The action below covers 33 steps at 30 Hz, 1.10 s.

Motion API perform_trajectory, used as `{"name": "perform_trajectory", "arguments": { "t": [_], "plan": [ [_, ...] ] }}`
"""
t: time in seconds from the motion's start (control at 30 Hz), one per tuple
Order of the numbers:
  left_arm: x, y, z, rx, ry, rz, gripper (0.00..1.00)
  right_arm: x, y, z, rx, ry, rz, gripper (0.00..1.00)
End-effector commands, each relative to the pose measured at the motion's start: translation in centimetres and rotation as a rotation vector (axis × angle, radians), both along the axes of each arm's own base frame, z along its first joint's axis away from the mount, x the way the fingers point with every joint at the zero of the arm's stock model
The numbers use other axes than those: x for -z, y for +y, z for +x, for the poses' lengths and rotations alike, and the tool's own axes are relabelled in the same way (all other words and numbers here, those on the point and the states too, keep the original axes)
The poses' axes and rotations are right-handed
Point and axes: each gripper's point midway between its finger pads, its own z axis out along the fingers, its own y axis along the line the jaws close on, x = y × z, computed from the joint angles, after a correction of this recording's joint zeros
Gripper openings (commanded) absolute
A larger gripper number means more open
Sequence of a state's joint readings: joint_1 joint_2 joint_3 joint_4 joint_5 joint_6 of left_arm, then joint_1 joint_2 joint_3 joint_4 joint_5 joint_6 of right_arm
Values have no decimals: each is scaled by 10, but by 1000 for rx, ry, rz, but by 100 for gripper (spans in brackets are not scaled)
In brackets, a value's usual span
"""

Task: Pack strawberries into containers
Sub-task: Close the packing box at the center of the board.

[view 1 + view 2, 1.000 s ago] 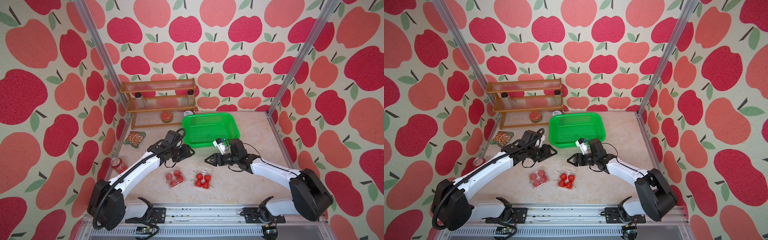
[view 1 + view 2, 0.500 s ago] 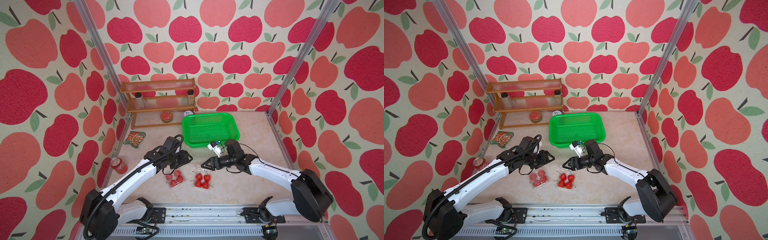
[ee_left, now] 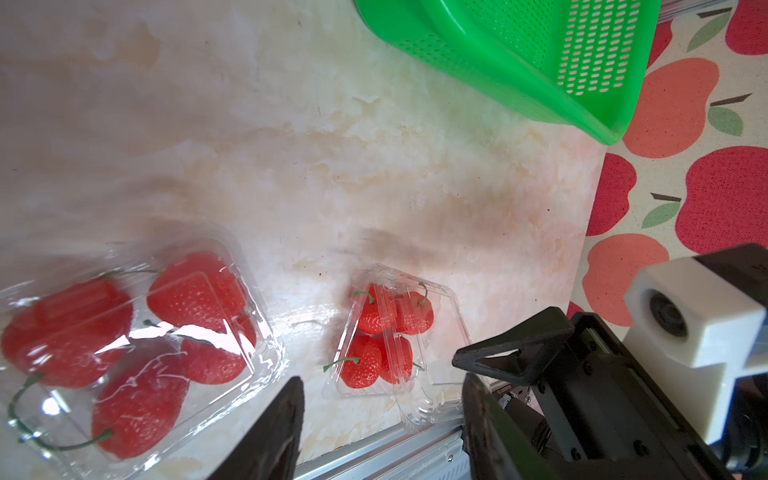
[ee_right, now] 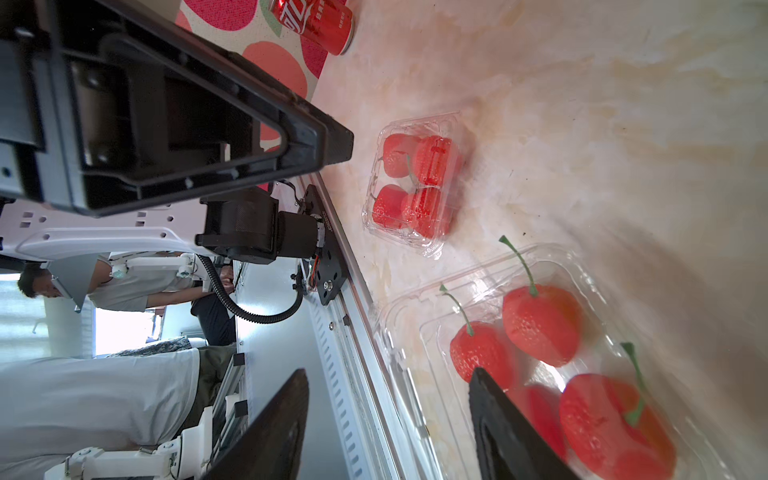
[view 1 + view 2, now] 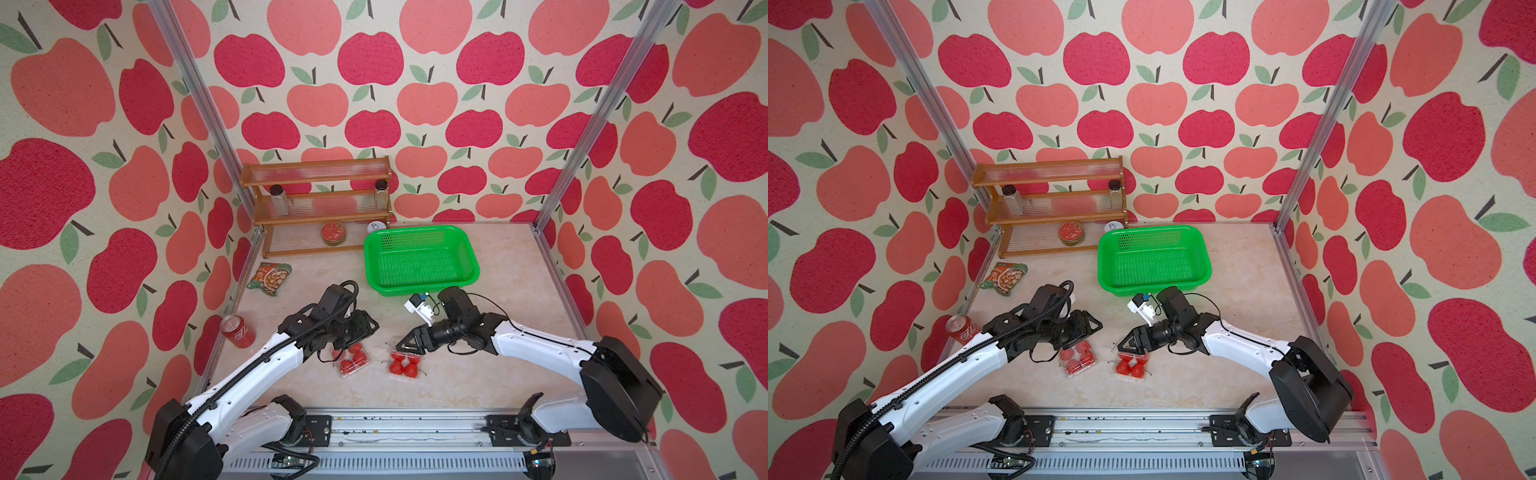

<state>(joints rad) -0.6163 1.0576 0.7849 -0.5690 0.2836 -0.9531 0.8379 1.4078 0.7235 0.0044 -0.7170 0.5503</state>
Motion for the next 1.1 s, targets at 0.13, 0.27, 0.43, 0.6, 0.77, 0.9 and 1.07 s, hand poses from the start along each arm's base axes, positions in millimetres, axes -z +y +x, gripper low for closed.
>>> {"name": "perform_trajectory", "arguments": {
  "t": [0.13, 0.27, 0.43, 0.6, 0.77, 0.9, 1.07],
  "plan": [
    [19, 1, -17, -7, 60, 38, 59, 27, 1, -15, -38, 79, -106, 63],
    [28, -4, -25, 0, 84, 27, 59, 38, 3, -20, -65, 133, -136, 63],
    [38, -15, -36, 42, 112, 35, 58, 48, 3, -20, -59, 153, -179, 62],
    [53, -29, -45, 89, 136, 39, 55, 54, 3, -19, -55, 168, -205, 62],
    [64, -37, -54, 130, 155, 54, 54, 59, 2, -17, -45, 172, -236, 61],
    [71, -42, -61, 141, 170, 36, 54, 60, 1, -20, -51, 186, -242, 61],
    [83, -49, -74, 182, 209, 59, 53, 66, 0, -21, -46, 216, -259, 61]
  ]
}}
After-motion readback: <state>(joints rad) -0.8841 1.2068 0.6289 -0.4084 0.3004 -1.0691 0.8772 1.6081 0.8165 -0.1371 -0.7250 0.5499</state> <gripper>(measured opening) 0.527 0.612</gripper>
